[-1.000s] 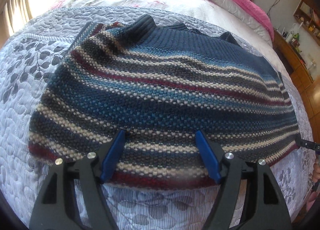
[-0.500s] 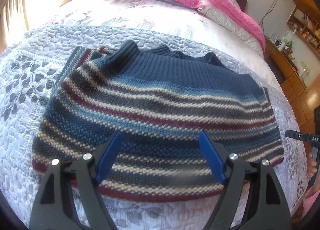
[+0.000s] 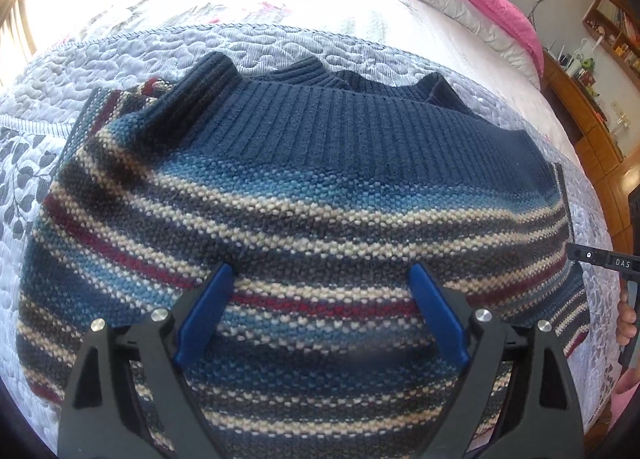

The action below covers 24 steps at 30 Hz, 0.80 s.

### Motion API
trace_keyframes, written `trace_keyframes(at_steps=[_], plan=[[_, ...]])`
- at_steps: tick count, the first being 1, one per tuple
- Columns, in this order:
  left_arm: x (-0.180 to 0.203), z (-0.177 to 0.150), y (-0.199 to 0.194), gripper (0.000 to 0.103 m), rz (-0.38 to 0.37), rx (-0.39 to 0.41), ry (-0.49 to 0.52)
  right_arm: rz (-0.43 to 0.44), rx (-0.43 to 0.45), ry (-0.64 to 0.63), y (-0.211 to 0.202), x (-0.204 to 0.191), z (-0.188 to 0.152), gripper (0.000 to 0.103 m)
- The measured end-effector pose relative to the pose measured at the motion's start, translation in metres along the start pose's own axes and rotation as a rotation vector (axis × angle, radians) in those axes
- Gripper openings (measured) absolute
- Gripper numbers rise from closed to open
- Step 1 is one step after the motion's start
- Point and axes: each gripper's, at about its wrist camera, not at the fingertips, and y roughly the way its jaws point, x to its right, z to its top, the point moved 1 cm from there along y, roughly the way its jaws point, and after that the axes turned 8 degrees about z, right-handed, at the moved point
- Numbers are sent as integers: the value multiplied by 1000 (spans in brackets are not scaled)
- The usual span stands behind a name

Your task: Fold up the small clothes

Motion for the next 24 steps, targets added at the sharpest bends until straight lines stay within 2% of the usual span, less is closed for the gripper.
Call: trace_keyframes(at_steps=[5, 8, 10, 12, 13, 17, 24], plan=[[5, -4, 3, 92, 25, 24, 28, -21, 6, -2, 2, -3, 0, 13], [6, -3, 1, 91, 30, 24, 18, -22, 10, -6, -3, -10, -3, 24], [7, -3, -4, 91, 37, 23, 15, -36, 18, -22, -15, -13, -8, 36], [6, -3, -12, 91, 42, 24, 7, -81, 41, -20, -31, -15, -13, 73], [4, -4, -17, 91, 37, 24, 2, -98, 51, -24, -38, -15, -15, 76], [-3, -5, -30, 91, 32, 22, 4, -63, 18, 12, -50, -5, -21, 76], [-26, -10, -32, 91, 63, 10, 11, 13, -39, 76, -30, 13, -26, 77]])
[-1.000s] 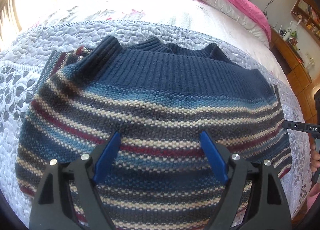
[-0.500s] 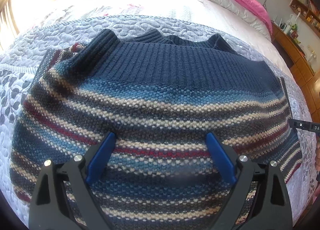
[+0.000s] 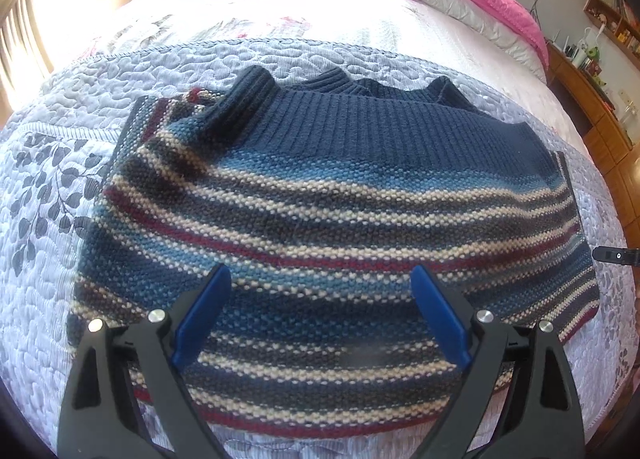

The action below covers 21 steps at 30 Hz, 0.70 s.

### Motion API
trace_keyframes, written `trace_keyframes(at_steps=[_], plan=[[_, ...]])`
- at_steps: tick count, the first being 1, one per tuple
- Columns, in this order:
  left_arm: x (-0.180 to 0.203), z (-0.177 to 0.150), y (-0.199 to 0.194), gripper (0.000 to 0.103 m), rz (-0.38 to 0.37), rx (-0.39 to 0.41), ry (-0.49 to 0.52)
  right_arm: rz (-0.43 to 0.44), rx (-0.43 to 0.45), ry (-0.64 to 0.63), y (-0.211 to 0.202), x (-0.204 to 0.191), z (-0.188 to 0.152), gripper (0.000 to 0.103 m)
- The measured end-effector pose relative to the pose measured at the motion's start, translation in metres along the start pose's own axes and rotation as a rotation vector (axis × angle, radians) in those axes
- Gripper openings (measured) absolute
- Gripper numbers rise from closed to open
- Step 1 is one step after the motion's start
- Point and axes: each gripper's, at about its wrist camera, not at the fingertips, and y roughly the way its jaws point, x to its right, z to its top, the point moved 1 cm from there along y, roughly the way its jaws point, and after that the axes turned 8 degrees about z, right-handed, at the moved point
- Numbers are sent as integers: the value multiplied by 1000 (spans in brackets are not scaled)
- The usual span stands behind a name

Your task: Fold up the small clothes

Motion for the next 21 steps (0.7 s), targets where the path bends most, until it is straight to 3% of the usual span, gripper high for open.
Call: trace_keyframes(at_steps=[2, 7, 10, 12, 14, 21], plan=[[-7, 0, 5, 91, 3, -13, -13, 50, -7, 29, 8, 3, 2, 77], [-14, -3, 13, 91, -18, -17, -14, 77, -19, 51, 27, 5, 5, 75], [-16, -4, 17, 93, -34, -20, -25, 75, -6, 48, 32, 2, 7, 68], [-17, -4, 19, 94, -39, -20, -28, 98, -1, 47, 32, 1, 8, 48], [-17, -5, 20, 94, -38, -17, -21, 121, 5, 49, 30, -2, 8, 41], [-16, -7, 21, 95, -43, -18, -16, 99, 14, 33, 29, -3, 5, 37]])
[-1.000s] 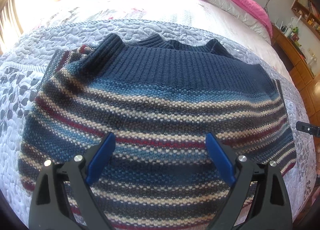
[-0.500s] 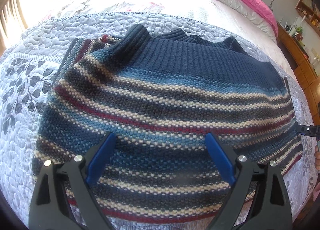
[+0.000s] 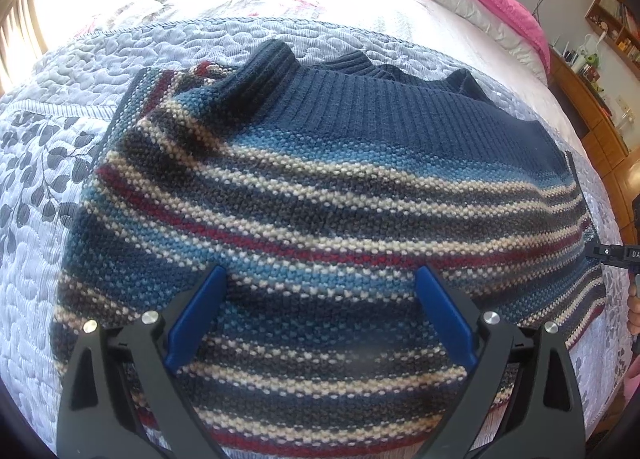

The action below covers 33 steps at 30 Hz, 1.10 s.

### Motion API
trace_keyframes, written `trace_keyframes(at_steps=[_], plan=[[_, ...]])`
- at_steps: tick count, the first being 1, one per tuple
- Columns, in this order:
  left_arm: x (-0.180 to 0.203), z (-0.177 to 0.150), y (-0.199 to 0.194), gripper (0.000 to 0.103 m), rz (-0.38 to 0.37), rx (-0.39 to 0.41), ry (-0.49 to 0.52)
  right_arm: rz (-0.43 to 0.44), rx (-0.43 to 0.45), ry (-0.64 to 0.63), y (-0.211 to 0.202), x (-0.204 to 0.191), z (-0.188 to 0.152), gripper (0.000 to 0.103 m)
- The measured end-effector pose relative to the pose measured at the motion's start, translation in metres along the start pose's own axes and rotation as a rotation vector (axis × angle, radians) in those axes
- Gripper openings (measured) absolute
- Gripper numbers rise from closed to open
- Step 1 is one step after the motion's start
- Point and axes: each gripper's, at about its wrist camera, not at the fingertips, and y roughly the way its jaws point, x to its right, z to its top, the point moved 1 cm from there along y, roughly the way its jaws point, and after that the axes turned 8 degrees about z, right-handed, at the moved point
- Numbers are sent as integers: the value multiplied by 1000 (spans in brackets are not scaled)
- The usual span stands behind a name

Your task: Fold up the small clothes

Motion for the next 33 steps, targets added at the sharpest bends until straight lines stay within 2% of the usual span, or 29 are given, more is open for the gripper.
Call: trace_keyframes(at_steps=[22, 27, 30, 33], plan=[[5, -4, 6, 99, 13, 19, 34, -31, 13, -1, 11, 2, -4, 39], [6, -2, 7, 101, 21, 17, 32, -49, 10, 36, 10, 1, -3, 38], [1, 2, -4, 98, -9, 0, 8, -73, -2, 66, 3, -10, 2, 36], [-15, 8, -29, 98, -81, 31, -68, -47, 5, 56, -9, -31, 9, 34]])
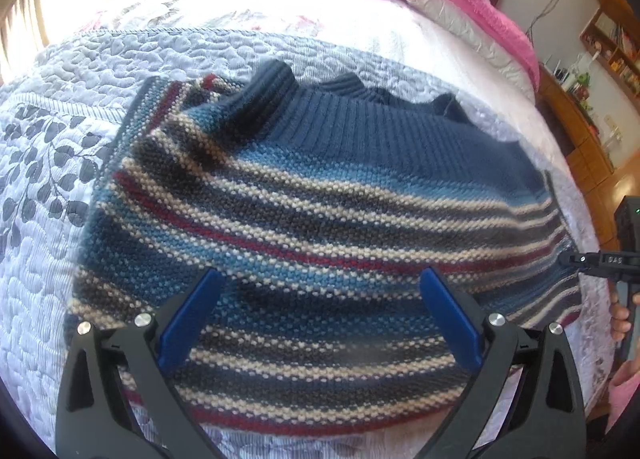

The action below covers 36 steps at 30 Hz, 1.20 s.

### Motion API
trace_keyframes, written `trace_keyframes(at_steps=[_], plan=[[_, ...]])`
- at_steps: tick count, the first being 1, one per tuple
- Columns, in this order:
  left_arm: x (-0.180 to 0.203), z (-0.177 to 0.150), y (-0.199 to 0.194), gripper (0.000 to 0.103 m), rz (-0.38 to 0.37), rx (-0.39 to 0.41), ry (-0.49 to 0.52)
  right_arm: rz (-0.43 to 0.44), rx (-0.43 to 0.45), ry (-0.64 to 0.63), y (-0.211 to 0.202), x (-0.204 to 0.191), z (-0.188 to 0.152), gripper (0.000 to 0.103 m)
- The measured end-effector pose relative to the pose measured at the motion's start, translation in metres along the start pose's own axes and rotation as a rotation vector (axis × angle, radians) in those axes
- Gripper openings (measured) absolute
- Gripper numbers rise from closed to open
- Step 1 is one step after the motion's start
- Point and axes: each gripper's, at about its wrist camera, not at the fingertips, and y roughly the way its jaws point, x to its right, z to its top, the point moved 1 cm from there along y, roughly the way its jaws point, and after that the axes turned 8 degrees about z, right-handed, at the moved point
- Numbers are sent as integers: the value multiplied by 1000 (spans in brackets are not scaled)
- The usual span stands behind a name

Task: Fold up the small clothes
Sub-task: 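Fold the held side over the sweater and open the right tool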

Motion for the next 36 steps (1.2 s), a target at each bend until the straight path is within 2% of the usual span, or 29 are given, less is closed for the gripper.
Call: trace_keyframes(at_steps=[7, 13, 17, 20, 22, 25, 31, 34, 35, 36], plan=[[-21, 2, -42, 98, 20, 79, 9, 120, -9, -71, -10, -83, 9, 33], [-38, -7, -47, 98, -1, 77, -21, 159, -60, -183, 18, -161, 13, 33], [-47, -13, -48, 98, -9, 85, -35, 162, -96, -240, 47, -199, 9, 33], [-54, -16, -48, 98, -17, 82, -48, 148, -135, -258, 75, -212, 6, 33], [-58, -17, -46, 98, -23, 77, -57, 108, -162, -270, 94, -215, 3, 33], [-61, -19, -44, 98, -30, 69, -68, 85, -198, -268, 119, -214, -2, 38], [-57, -18, -45, 98, -42, 66, -62, 115, -206, -286, 122, -212, -8, 41], [-51, -14, -46, 98, -68, 58, -74, 219, -204, -254, 108, -207, -8, 60], [-49, -14, -47, 98, -80, 56, -78, 257, -202, -245, 101, -205, -8, 70], [-46, -12, -48, 98, -93, 54, -81, 285, -196, -242, 93, -204, -9, 71]])
